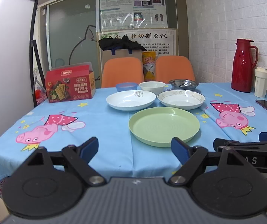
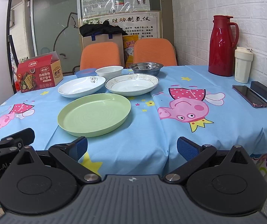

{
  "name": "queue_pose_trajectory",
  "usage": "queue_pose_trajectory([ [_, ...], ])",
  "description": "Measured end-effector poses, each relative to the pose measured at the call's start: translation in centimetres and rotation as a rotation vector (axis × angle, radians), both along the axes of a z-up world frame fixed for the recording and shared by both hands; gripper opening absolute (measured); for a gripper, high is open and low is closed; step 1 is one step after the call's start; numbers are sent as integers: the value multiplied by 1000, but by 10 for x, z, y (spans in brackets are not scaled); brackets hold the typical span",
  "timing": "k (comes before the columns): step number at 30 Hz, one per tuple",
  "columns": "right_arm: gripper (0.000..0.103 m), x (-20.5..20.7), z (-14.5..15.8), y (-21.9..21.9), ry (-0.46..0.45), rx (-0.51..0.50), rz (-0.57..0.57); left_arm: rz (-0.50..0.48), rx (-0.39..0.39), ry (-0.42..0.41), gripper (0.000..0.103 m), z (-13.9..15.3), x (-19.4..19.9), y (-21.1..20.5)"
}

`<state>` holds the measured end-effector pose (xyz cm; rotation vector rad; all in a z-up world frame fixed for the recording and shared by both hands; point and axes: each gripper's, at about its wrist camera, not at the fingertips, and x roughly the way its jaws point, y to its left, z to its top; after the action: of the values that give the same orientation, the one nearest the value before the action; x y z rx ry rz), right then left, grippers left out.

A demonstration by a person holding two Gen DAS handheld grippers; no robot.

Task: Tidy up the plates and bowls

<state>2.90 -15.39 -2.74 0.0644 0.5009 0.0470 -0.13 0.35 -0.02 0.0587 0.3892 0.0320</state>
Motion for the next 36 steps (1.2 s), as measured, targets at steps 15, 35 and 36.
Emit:
queue_pose_trajectory([
  [15,103,1,1,0,0,-3,-2,0,1,4,83,1,1,1],
  [35,103,4,-5,-1,16,6,8,21,-33,39,83,-6,12,12],
  [36,103,5,-5,-1,18,7,6,23,-34,42,83,-6,13,12],
])
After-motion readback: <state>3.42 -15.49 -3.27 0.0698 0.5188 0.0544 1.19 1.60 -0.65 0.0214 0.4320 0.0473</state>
